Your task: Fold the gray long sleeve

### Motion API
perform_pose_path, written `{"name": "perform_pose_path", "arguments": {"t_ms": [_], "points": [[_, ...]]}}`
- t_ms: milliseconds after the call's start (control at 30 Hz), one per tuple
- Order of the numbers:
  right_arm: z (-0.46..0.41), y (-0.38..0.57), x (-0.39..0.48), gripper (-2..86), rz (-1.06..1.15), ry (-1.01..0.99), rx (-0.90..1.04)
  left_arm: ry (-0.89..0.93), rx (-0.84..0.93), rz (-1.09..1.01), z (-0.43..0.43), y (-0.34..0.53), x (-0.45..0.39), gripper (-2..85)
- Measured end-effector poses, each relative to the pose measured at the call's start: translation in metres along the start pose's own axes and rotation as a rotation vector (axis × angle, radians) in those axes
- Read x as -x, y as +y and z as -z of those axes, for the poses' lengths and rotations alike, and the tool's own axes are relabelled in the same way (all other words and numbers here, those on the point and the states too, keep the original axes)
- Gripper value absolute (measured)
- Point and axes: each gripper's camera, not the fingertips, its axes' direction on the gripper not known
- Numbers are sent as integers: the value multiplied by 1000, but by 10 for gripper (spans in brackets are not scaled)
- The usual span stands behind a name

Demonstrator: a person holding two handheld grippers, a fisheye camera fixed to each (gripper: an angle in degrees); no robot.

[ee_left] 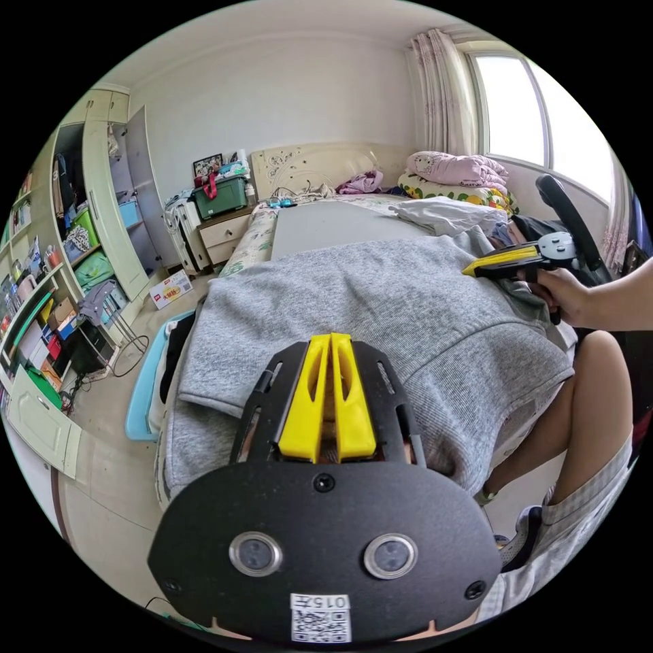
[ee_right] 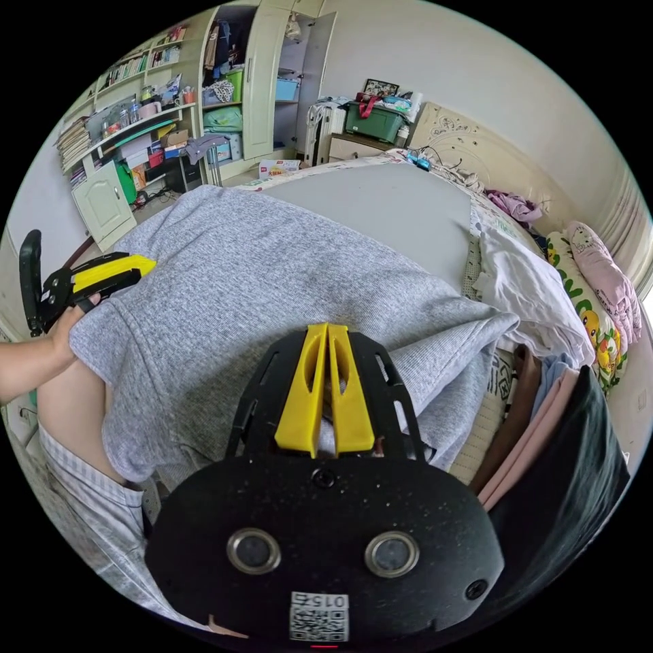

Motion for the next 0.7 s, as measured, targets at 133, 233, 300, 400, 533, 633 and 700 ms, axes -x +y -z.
{"name": "perform_pose_path", "arguments": {"t_ms": [133, 233, 300, 400, 533, 633, 700], "points": [[1, 3, -6, -6, -3, -4, -4, 3, -7, 1, 2, 3, 5, -1], [3, 5, -12, -6, -10, -21, -6, 4, -10, 1, 3, 5, 9, 0], [4, 7, -17, -6, -18, -36, -10, 6, -14, 2, 3, 6, 12, 0], [5, 9, -21, -6, -22, -43, -12, 9, -19, 2, 4, 8, 17, 0], [8, 11, -24, -7, -18, -35, -16, 10, -21, 3, 5, 9, 23, -1], [10, 13, -28, -7, -23, -37, -17, 7, -23, 2, 5, 9, 26, 0], [11, 14, -29, -8, -24, -37, -20, 9, -25, 2, 5, 9, 29, 0]]}}
